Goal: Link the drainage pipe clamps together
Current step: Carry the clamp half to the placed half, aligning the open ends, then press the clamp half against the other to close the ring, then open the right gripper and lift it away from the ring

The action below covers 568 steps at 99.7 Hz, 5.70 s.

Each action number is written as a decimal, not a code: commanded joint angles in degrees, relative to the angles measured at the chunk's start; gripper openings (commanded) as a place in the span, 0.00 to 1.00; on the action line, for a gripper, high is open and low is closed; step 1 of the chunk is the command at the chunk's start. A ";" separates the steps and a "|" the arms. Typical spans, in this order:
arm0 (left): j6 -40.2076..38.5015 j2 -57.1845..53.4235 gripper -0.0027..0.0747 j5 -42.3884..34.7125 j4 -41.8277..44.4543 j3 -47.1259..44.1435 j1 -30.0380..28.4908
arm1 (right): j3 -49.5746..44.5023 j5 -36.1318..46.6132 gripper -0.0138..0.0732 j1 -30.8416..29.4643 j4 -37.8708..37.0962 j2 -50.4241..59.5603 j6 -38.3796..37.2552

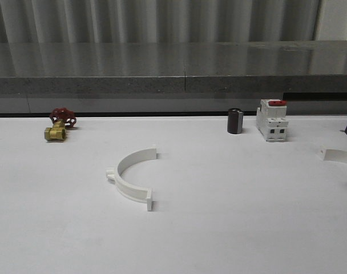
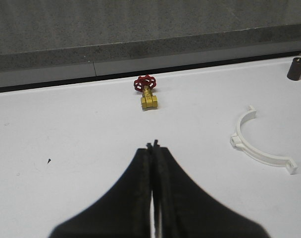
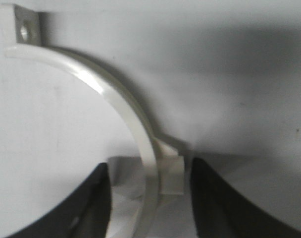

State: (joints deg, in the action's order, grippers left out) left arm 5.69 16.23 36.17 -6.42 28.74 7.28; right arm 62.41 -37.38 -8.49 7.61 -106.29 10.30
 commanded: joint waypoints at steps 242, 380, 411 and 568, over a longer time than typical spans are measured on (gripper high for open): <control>0.06 0.46 0.01 -4.07 -0.60 1.49 -0.19 | 28.77 -11.07 0.13 41.63 -16.19 -12.55 -57.92; 0.06 0.46 0.01 -4.07 -0.60 1.49 -0.19 | 36.26 -19.87 0.65 42.77 -18.22 -13.09 -50.11; 0.06 0.46 0.01 -4.07 -0.60 1.49 -0.19 | 39.09 -14.63 0.65 41.35 -10.95 -6.28 -38.35; 0.06 0.46 0.01 -4.16 -0.60 1.49 -0.19 | -26.82 -3.90 0.02 13.76 -12.09 76.20 -22.70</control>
State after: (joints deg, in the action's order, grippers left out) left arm 5.69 16.23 36.29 -6.42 28.74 7.28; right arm 34.33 -45.46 5.58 -3.50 -30.42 -12.99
